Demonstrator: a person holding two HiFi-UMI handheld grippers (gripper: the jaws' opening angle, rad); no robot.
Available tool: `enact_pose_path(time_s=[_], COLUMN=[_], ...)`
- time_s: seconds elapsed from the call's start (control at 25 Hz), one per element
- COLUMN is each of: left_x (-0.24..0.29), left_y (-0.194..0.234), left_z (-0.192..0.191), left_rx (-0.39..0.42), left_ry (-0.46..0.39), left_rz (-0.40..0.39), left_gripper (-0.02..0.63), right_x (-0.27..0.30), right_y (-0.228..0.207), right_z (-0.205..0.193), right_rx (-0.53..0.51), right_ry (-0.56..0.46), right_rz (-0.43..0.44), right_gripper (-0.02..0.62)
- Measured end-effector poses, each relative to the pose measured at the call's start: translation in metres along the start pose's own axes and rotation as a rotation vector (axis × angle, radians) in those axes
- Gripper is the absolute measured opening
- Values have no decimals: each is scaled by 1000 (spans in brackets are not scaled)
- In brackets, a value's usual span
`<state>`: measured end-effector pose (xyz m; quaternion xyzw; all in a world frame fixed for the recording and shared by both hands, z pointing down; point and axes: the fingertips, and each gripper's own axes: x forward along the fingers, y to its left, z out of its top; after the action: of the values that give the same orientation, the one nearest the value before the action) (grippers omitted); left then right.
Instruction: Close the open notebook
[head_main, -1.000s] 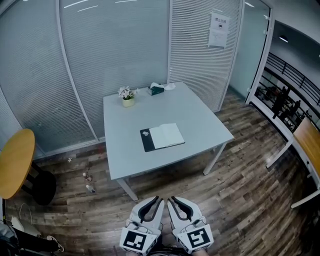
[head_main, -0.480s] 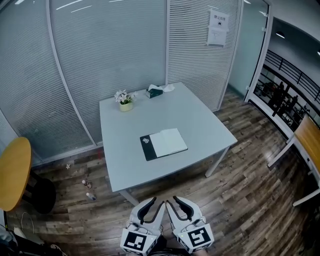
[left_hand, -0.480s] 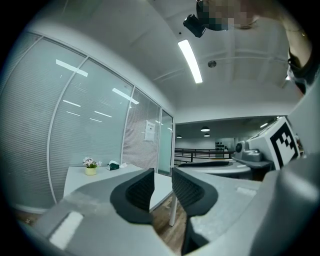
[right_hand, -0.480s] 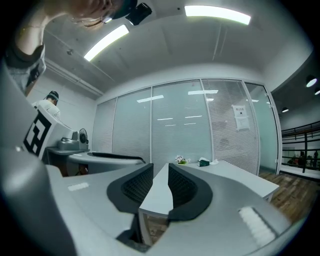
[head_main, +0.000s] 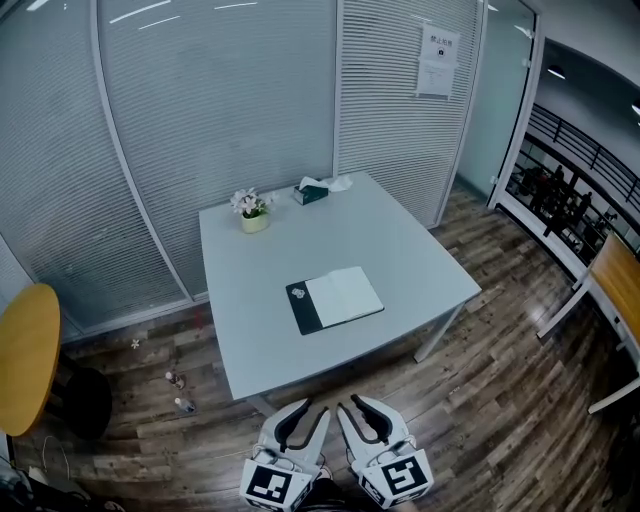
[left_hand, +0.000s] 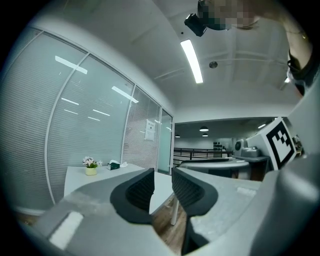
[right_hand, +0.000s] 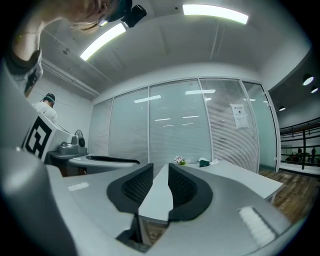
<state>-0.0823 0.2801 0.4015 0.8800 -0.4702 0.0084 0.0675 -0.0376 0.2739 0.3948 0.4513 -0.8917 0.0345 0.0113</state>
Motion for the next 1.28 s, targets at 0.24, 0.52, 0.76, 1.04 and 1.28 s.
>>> enact_pose_path(time_s=[0.24,0.52,0.76,1.04,1.28], left_x=[-3,-2,15,48,84], left_y=[10,22,35,52,72], left_z=[-1,0,2,8,15], left_rx=[-1,-10,-9,-1,-6], left_ry=[15,11,15,11,13], left_rz=[-15,-3,14,30,43], left_gripper=[100,100,100,100,100], right_x=[10,24,44,72,103], right_y=[9,13,3,-21,-47], right_z=[-1,-1,2,7,11], right_rx=[-1,-2,-1,1,-1], right_ry=[14,23,14,4,6], right_rz=[-8,11,35,53,69], right_gripper=[98,101,103,103,103])
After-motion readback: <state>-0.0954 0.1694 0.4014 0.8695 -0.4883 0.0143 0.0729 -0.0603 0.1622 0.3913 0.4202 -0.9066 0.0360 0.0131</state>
